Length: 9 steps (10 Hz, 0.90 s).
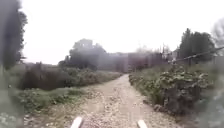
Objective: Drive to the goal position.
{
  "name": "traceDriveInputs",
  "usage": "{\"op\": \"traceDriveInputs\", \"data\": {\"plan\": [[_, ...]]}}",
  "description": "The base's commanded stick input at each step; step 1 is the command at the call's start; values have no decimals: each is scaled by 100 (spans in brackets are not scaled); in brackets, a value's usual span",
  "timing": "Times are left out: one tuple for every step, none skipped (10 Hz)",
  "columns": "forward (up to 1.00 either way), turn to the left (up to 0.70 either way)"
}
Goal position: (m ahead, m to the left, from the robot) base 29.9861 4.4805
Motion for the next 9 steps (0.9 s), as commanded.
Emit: {"op": "traceDriveInputs", "data": {"plan": [[100,0],[100,0],[100,-36],[100,-40],[100,-40],[100,-40],[100,-37],[100,-8],[100,0]]}}
